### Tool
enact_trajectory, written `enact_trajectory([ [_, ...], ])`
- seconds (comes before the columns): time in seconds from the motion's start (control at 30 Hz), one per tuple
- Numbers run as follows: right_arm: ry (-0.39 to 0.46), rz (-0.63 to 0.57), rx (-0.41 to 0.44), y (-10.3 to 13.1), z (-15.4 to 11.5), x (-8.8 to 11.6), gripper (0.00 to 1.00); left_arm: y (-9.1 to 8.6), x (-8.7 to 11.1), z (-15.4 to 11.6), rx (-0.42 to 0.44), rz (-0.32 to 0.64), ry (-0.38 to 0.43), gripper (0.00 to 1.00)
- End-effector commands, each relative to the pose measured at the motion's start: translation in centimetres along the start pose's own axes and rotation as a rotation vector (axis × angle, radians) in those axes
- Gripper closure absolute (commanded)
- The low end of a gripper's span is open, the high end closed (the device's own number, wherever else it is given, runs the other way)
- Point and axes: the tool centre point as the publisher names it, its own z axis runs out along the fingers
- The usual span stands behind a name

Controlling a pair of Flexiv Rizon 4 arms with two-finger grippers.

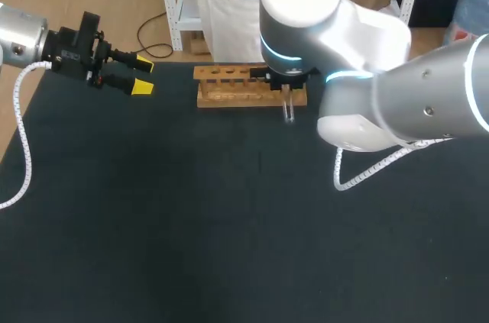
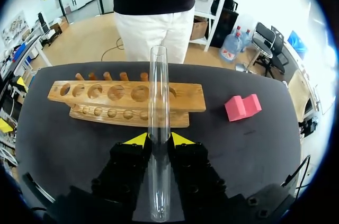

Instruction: Grasp the test tube, adjust it, and insert it.

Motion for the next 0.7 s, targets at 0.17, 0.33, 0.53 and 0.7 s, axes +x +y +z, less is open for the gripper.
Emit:
enact_trajectory([
  [0.17,0.039,-0.008,-0.015,0.5,0.9,-0.1,1.00,0.1,0.1,0.0,0.002,0.001,0.000,0.00],
  [0.33,0.064,-0.015,-0.027,0.5,1.3,0.1,1.00,0.1,0.1,0.0,0.002,0.001,0.000,0.00],
  [0.53,0.091,-0.017,-0.036,0.4,1.8,0.3,1.00,0.1,0.1,0.0,0.002,0.001,0.000,0.00],
  [0.7,0.107,-0.012,-0.042,0.3,2.2,0.3,1.00,0.1,0.1,0.0,0.002,0.001,0.000,0.00],
])
